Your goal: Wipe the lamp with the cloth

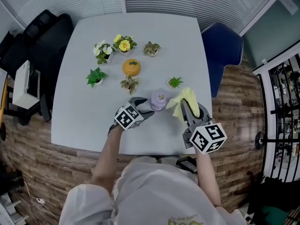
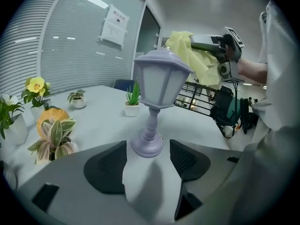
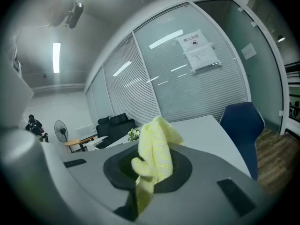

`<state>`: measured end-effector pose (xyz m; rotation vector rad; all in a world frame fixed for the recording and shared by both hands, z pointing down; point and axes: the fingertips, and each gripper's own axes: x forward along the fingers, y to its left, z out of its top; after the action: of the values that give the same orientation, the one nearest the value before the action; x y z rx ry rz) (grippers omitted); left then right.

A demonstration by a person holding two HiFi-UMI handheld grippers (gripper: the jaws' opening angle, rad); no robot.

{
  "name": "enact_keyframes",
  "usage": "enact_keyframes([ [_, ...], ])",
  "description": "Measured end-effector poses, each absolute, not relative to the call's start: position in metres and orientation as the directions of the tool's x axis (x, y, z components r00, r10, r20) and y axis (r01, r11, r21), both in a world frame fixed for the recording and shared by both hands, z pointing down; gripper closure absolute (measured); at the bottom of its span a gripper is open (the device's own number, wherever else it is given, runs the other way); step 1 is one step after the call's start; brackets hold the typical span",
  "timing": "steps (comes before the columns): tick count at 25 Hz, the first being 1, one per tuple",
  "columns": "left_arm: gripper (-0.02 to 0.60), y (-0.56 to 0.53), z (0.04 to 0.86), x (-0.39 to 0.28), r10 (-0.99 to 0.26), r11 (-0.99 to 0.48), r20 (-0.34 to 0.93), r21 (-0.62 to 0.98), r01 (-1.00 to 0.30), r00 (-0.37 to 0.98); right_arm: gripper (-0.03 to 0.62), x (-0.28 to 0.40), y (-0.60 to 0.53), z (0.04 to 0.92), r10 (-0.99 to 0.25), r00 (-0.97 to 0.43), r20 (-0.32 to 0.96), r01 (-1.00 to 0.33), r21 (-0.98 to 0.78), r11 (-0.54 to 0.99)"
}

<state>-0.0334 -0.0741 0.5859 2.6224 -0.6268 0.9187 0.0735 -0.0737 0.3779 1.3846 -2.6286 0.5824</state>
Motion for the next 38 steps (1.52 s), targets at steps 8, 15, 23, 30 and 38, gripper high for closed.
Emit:
enact_keyframes([
  [8,0.293,-0.079,0.599,-0.025,-0.25,-0.887,0.659,0.138,-0.44,0.709,0.563,0.064,-0.088,0.381,-0.723,-0.633,0.276,-0.772,-0.301,0.56],
  [15,0.29,-0.078,0.612,-0.011,-0.216,-0.92,0.683,0.096,-0.379,0.697,0.563,0.063,-0.09,0.381,-0.725,-0.631,0.276,-0.773,-0.297,0.56],
  [23,0.281,-0.089,0.617,-0.005,-0.231,-0.936,0.689,0.037,-0.351,0.687,0.563,0.062,-0.098,0.381,-0.713,-0.644,0.278,-0.763,-0.307,0.569],
  [30,0.281,-0.088,0.622,0.004,-0.197,-0.956,0.703,0.017,-0.293,0.684,0.563,0.055,-0.105,0.381,-0.694,-0.665,0.277,-0.744,-0.319,0.587],
  [38,0.281,-0.09,0.624,0.004,-0.211,-0.955,0.71,-0.003,-0.298,0.672,0.563,0.046,-0.112,0.384,-0.668,-0.691,0.277,-0.721,-0.332,0.608],
])
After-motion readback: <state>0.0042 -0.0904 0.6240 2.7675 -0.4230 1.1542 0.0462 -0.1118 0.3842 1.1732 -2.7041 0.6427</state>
